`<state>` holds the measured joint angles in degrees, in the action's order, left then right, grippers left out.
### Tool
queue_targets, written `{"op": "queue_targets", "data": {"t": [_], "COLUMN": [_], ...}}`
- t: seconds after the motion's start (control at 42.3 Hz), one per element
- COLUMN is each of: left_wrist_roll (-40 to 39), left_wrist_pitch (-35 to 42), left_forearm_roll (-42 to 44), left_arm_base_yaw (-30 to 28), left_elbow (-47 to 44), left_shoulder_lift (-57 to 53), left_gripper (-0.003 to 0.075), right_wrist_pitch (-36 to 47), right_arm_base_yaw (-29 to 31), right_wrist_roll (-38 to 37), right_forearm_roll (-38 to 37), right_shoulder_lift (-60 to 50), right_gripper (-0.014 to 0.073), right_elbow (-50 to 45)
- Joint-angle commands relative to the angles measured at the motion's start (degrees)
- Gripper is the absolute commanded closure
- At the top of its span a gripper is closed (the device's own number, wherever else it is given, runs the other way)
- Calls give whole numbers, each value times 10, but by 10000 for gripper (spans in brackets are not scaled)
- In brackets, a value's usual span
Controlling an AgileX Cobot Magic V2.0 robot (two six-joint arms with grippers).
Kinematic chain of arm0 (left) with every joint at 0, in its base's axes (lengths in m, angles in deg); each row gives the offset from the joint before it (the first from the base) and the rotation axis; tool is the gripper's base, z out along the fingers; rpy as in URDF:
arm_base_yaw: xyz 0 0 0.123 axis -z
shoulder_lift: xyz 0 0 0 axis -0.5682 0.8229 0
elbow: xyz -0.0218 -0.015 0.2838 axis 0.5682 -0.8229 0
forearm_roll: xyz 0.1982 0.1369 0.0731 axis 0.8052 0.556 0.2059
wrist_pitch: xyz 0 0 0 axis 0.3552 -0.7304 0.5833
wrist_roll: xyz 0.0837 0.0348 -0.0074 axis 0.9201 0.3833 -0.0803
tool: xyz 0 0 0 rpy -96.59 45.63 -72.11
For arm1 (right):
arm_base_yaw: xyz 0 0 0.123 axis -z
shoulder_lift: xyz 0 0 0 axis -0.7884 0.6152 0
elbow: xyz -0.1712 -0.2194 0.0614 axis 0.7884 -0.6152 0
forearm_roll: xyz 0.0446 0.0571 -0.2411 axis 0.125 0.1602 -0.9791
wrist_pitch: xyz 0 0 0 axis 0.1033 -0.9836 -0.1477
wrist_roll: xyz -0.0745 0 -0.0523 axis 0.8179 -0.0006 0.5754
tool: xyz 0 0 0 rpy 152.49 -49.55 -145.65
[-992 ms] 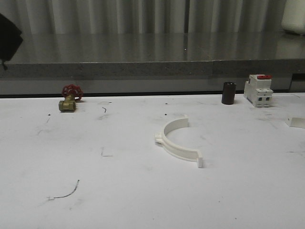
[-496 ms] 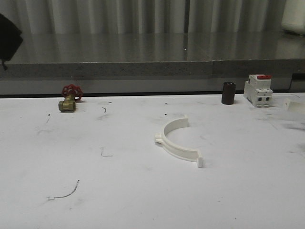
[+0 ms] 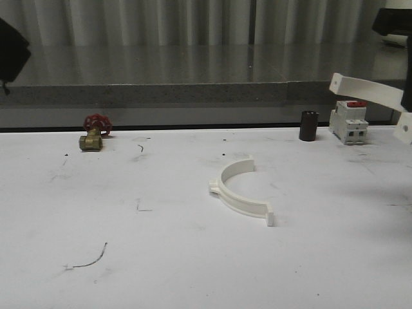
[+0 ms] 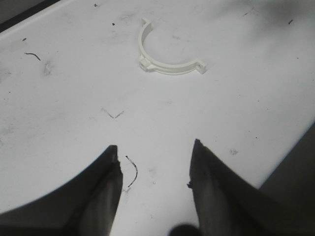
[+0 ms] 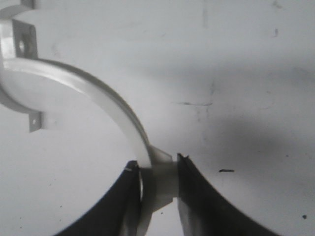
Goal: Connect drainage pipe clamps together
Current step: 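Lift the clamp with the right gripper and move it toward the placed half, then press the held half onto the placed half to close the ring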
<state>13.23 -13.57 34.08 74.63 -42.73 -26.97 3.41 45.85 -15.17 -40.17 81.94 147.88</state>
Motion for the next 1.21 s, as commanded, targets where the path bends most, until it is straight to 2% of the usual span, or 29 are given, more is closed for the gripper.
{"op": "queue_targets", "data": {"t": [0.0,0.165,0.473,0.78,1.182], "left_wrist_roll": [-1,-1,-1,-1,-1], "left_wrist_pitch": [37,37,37,37,37], "left_forearm_roll": [-6,-6,-6,-6,-6], "left_arm_base_yaw": [4,4,4,4,4], "left_elbow": [16,16,16,16,16], "left_shoulder_lift": [-2,-2,-2,-2,-2], "left_gripper": [409,409,409,409,409], "right_wrist_pitch": [12,52,64,127,168], "right_arm_base_yaw": [-27,-66,-90,-104,-115], "right_wrist_roll": [-35,-94,-155,-176,-179], "right_forearm_roll": [-28,-72,-61,-57,-41], "right_shoulder_lift": [-20,7,126,185,219], "right_gripper": [426,426,426,426,426], "right_elbow": [17,18,70,85,85]}}
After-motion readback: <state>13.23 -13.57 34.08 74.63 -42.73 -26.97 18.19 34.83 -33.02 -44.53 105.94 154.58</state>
